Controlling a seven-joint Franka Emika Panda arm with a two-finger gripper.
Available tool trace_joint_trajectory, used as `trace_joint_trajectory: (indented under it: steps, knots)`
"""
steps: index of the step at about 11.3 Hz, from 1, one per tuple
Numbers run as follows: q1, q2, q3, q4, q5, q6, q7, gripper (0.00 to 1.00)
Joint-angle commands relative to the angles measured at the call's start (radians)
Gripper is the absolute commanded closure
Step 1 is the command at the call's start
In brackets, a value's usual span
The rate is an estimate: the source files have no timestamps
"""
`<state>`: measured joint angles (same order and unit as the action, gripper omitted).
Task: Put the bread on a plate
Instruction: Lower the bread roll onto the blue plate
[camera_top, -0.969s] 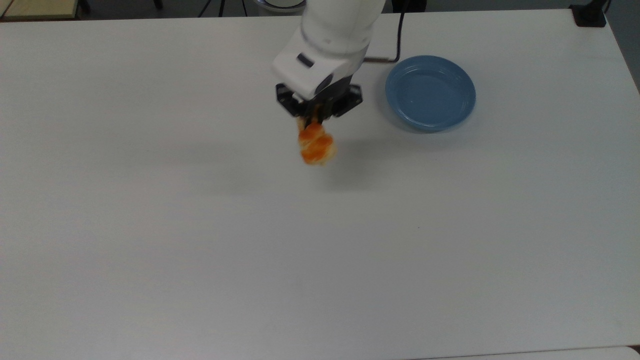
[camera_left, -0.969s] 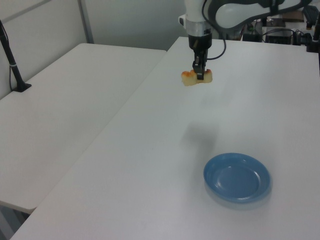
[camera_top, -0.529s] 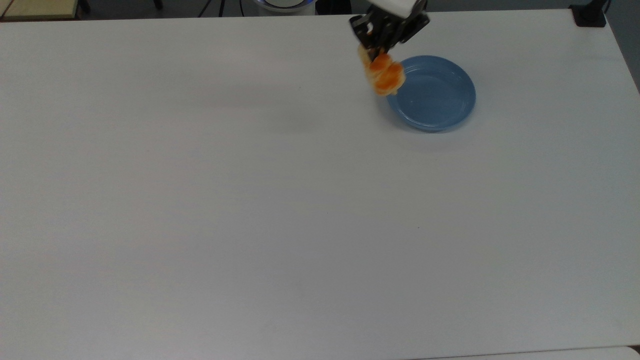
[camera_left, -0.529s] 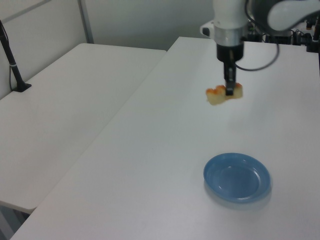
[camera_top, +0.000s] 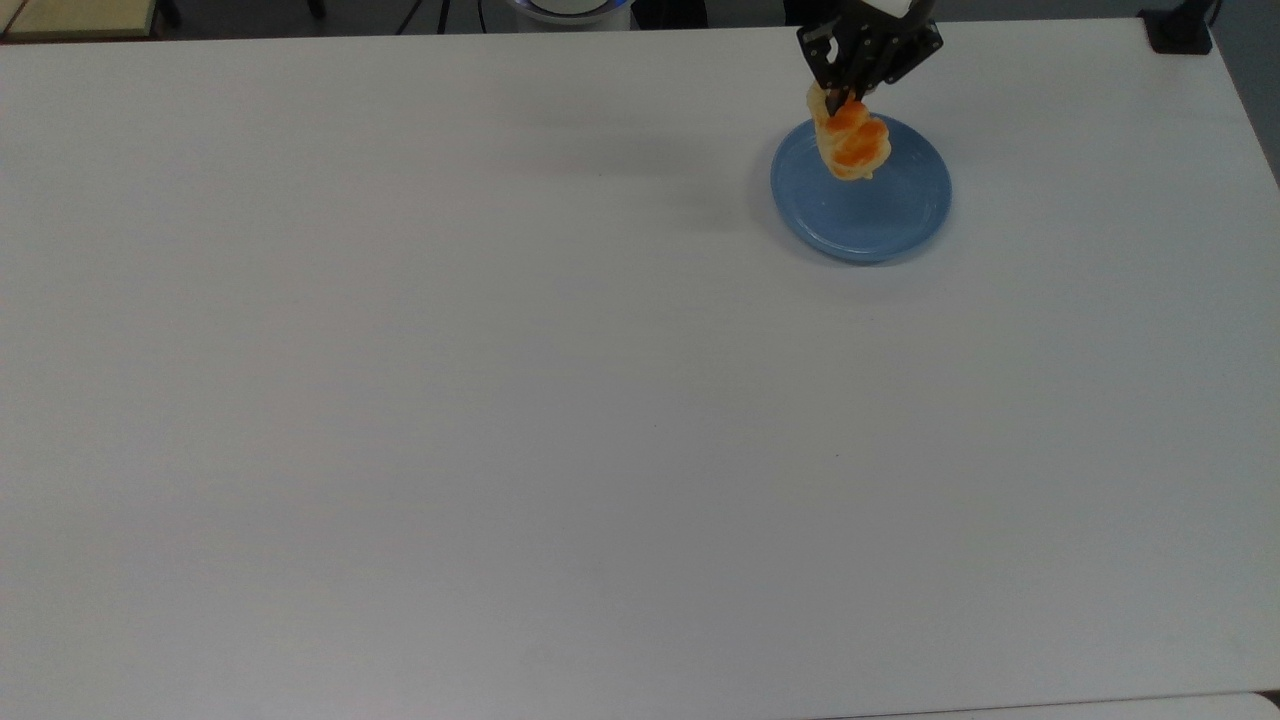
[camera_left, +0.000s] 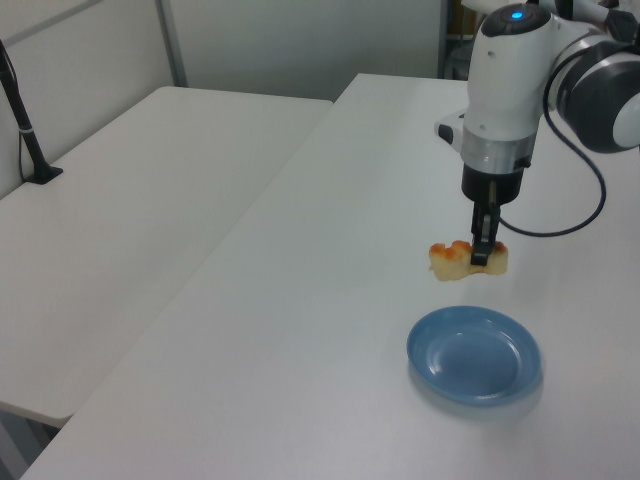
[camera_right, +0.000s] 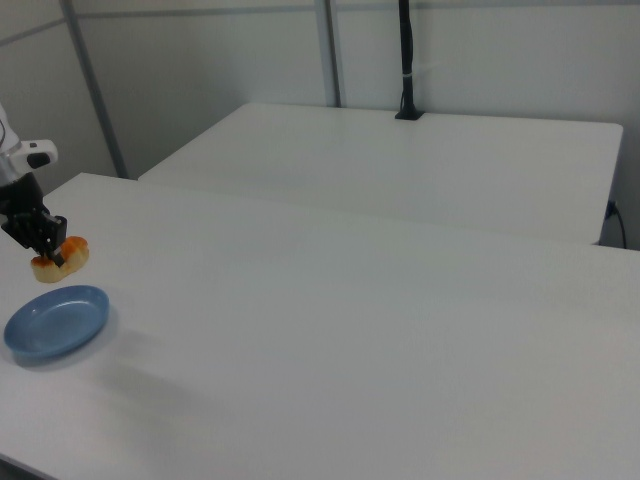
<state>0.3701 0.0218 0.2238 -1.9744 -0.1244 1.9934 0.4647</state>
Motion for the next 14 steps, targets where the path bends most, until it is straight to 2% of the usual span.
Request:
trace_joint_trajectory:
  steps: [1,5,9,11,12,14]
  knots:
    - [0.012,0.058,-0.009,-0.018,0.054,0.132,0.121,0.95]
    - [0.082,0.148,-0.009,-0.049,0.042,0.229,0.219,0.97]
    - [0.121,0.156,-0.011,-0.077,0.010,0.229,0.226,0.96]
    - [0.125,0.155,-0.011,-0.096,-0.027,0.225,0.227,0.92]
    - [0.125,0.155,-0.011,-0.095,-0.044,0.223,0.239,0.73]
    - [0.125,0.155,-0.011,-0.095,-0.078,0.216,0.262,0.25]
